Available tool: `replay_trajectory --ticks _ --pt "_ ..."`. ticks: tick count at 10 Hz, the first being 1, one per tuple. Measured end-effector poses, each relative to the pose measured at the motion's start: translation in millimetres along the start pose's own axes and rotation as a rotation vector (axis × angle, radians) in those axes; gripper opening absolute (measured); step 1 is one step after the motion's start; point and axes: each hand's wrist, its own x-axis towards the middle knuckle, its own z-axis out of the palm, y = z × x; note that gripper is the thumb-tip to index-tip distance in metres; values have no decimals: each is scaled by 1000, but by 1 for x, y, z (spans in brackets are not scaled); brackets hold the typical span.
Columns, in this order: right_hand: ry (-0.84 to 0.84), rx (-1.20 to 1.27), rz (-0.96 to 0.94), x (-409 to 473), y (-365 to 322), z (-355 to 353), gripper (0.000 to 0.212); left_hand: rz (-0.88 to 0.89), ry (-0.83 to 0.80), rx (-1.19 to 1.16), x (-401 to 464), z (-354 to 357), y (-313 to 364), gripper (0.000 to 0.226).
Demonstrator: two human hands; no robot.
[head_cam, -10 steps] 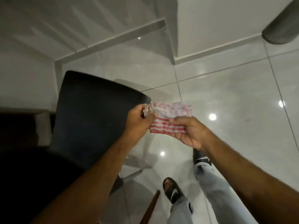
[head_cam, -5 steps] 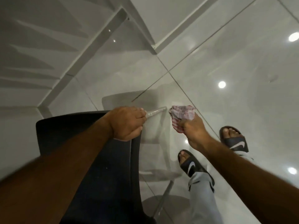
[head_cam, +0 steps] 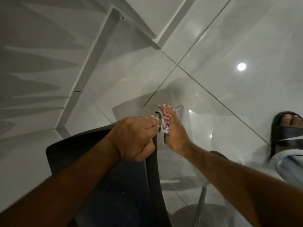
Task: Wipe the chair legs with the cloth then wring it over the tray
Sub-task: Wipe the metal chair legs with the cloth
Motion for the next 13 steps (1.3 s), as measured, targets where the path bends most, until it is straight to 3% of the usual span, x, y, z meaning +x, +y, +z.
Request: replay_trajectory --ticks 1,2,3,4,5,6,7,8,9,10,11,12,13 --pt "-25 -306 108 24 16 -12 36 -1 -2 -10 -3 2 0 49" --pt "-153 -324 228 35 13 -13 70 2 14 -28 -1 0 0 48" --pt "-208 -337 94 22 3 -7 60 -26 -5 -57 3 -2 1 46" --pt "-39 -278 -60 0 13 13 56 -40 -11 -86 3 0 1 43" --pt "124 -15 57 15 33 24 38 -27 30 -94 4 6 -3 39" --pt "192 152 199 40 63 19 63 -25 61 -75 1 11 -5 40" --pt "175 36 284 52 66 17 51 -29 77 -75 1 10 -6 43" --pt "45 103 159 21 43 25 42 -19 80 -73 4 6 -4 40" --pt "104 159 -21 -26 -4 41 68 -15 58 -89 5 0 -3 40" --pt "104 214 -3 -32 -5 53 71 11 42 -73 6 -1 -5 38" --pt "147 219 69 -10 18 54 97 17 45 -53 7 0 -6 38" --pt "214 151 305 31 37 32 71 3 81 -54 6 2 -6 39" --pt "29 264 272 48 55 19 61 -6 99 -77 5 5 -4 40"
